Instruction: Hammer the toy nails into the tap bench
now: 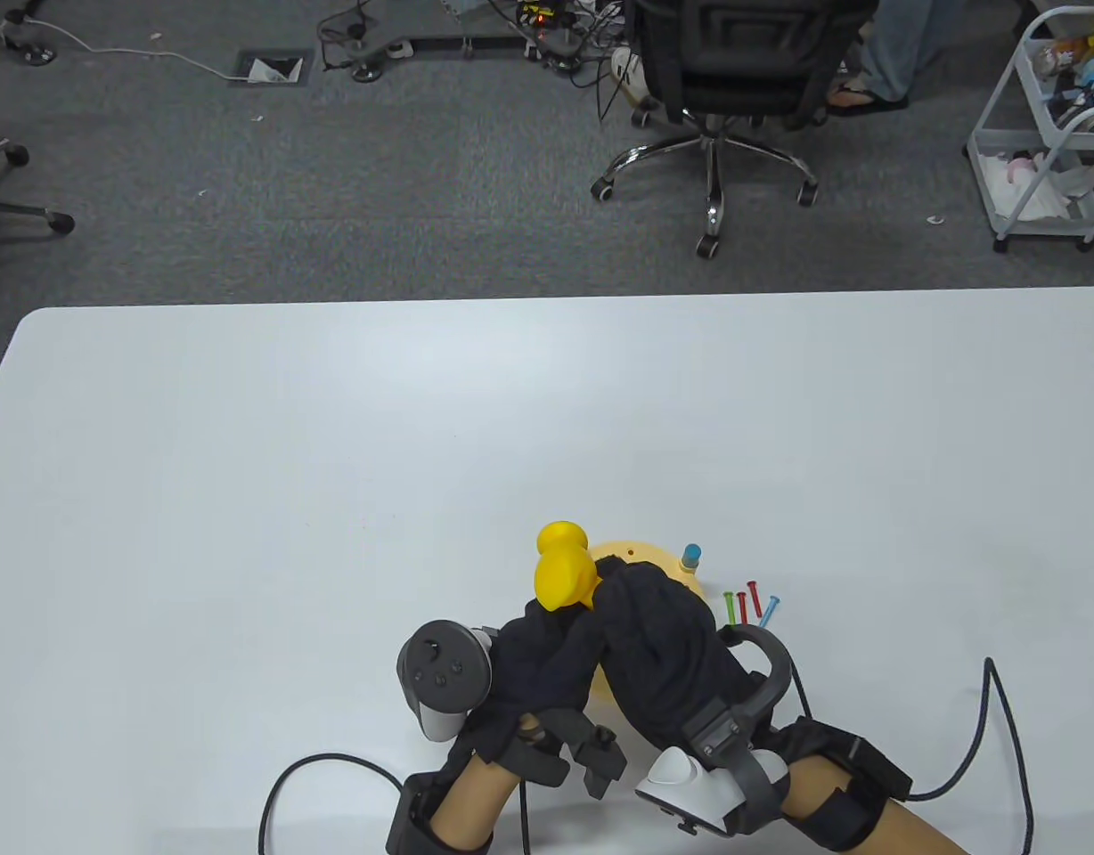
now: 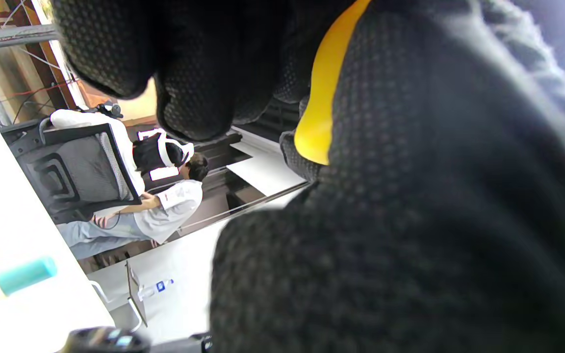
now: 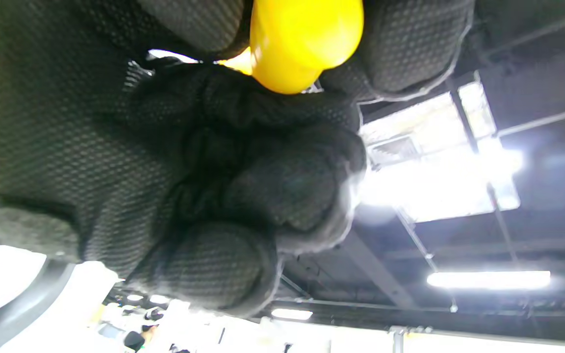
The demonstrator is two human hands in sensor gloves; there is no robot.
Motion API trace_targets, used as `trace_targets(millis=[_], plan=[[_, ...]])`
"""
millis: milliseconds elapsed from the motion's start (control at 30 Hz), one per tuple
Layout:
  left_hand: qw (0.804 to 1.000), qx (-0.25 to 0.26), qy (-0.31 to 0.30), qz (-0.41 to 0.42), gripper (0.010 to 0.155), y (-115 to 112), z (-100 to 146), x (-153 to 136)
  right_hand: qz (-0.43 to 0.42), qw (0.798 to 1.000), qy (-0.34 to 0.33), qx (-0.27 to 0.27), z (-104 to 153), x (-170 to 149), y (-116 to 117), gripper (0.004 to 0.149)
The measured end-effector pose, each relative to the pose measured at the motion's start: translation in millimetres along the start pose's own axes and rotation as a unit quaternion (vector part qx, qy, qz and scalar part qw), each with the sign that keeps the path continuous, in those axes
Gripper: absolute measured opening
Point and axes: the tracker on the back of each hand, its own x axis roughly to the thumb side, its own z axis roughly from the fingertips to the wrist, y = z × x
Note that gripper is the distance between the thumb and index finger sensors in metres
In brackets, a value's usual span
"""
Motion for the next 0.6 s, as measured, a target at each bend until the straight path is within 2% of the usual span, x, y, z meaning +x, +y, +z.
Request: trace_targets(millis=[100, 233, 300, 367, 500, 600], plan=[[1.000, -0.003, 0.005, 0.027, 0.064, 1, 0, -2, -0.064, 0.997, 0.015, 0.039, -1, -4, -5, 0.067], [0.995, -0.021, 0.002, 0.093, 0.063, -6, 0, -4, -0.056, 0.997, -0.001, 0.055, -1, -9, -20, 0.073], [0.994, -0.024, -0.004, 0.107, 0.062, -9, 0, -4, -0.092, 0.993, 0.014, 0.070, 0, -11, -25, 0.076], [0.994, 0.003, 0.007, 0.108, 0.062, -9, 2, -5, -0.126, 0.987, 0.026, 0.095, 3, -12, -25, 0.076], [0.996, 0.037, 0.017, 0.084, 0.059, 2, 2, -6, -0.079, 0.988, -0.002, 0.134, 11, -14, -22, 0.076], [0.996, 0.069, 0.008, 0.049, 0.059, 21, 3, -5, -0.031, 0.993, -0.002, 0.118, 19, -30, -25, 0.073]])
